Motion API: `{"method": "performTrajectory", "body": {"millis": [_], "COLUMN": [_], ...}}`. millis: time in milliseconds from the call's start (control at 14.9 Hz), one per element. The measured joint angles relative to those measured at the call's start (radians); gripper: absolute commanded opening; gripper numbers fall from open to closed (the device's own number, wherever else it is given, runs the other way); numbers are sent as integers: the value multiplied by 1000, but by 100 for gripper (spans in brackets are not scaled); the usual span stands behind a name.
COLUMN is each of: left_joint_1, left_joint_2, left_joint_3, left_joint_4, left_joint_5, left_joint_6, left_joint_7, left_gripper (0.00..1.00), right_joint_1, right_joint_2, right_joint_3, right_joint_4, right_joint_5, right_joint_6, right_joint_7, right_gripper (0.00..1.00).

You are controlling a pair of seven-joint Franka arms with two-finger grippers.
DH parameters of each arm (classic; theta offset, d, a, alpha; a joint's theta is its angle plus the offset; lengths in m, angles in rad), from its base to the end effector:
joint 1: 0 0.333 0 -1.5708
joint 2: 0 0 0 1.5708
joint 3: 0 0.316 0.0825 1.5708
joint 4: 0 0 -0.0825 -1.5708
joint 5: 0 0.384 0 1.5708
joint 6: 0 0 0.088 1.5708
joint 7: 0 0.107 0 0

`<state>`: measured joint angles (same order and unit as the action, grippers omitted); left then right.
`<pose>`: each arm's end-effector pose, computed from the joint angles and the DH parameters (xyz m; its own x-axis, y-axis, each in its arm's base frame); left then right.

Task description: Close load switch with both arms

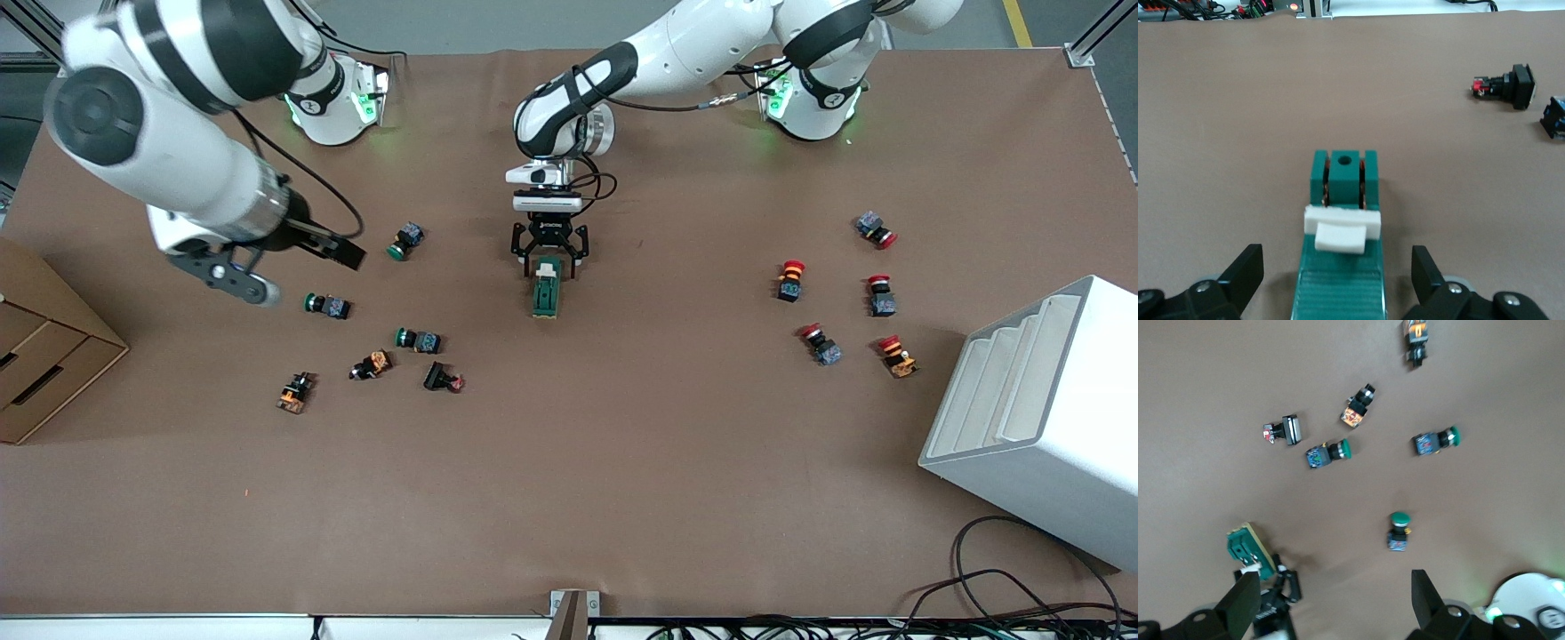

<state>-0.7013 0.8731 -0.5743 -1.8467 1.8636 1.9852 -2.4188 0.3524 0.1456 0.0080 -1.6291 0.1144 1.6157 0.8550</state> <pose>0.2459 -0.5673 0.0995 0.5661 -0.0401 0.8233 -0.0699 -0.9976 -0.0006 0.5483 0.2189 0.5178 0.8554 -0.4822 -0.1893 -0.4829 -0.8745 0.0456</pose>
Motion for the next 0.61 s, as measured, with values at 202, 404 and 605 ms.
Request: {"method": "performTrajectory", "body": {"millis": [202, 404, 605], "left_joint_1": [-30, -86, -99], "left_joint_2": [13, 13, 13], "left_joint_3": [22, 69, 80], "left_joint_4": [7, 14, 15], "left_joint_5": [8, 10, 10], "left_joint_6": [-8, -28, -33], "left_joint_7": [-17, -60, -69], "left_gripper": [98, 98, 98], "right_joint_1": [64, 120, 180], "right_joint_2": [73, 146, 210], "right_joint_3": [0, 0, 0], "right_joint_4": [-17, -18, -18], "right_joint_5": [14, 48, 62], "right_joint_6": [103, 193, 280], "right_joint_7": [138, 263, 373], "right_gripper": [100, 100, 100]}}
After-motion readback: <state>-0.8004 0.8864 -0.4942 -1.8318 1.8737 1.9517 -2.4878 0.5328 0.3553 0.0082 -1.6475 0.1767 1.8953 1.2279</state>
